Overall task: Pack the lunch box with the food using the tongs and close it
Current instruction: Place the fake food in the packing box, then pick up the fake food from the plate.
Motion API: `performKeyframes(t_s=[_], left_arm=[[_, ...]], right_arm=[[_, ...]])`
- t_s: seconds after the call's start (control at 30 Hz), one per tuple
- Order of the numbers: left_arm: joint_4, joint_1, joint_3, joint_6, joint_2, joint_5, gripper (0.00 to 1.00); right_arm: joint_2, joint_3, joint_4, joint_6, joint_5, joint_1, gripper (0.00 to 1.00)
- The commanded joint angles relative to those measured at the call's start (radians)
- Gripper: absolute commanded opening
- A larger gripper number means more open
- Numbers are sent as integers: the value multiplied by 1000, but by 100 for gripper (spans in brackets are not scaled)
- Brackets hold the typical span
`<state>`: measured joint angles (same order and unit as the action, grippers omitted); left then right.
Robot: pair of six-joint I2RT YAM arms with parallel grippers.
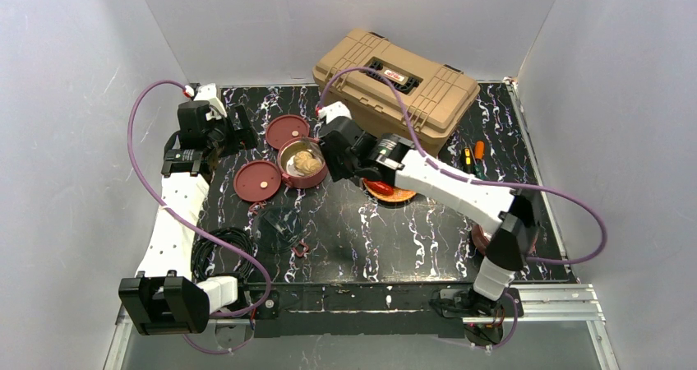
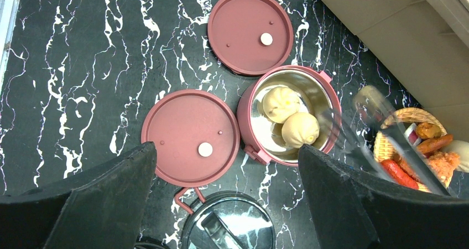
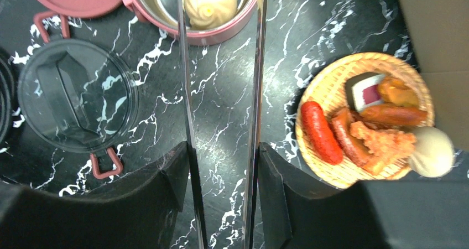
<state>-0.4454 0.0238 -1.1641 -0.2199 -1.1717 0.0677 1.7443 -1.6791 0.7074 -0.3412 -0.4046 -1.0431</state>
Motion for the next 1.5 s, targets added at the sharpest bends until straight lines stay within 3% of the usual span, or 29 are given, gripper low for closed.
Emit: performKeyframes(t_s=[0.0, 0.3, 0.73, 1.47], left_arm=[[5, -4, -5, 0, 27, 7, 98], [9, -9, -5, -7, 23, 21, 98], [13, -10, 0, -13, 16, 26, 98], [13, -9, 0, -18, 13, 24, 98]], right_arm=[[-129, 5, 71, -21, -144, 0, 54], [-275, 163, 288, -109, -180, 60, 54], [-383, 227, 492, -121, -234, 189, 51], [-428, 362, 343, -44, -37, 334, 48]])
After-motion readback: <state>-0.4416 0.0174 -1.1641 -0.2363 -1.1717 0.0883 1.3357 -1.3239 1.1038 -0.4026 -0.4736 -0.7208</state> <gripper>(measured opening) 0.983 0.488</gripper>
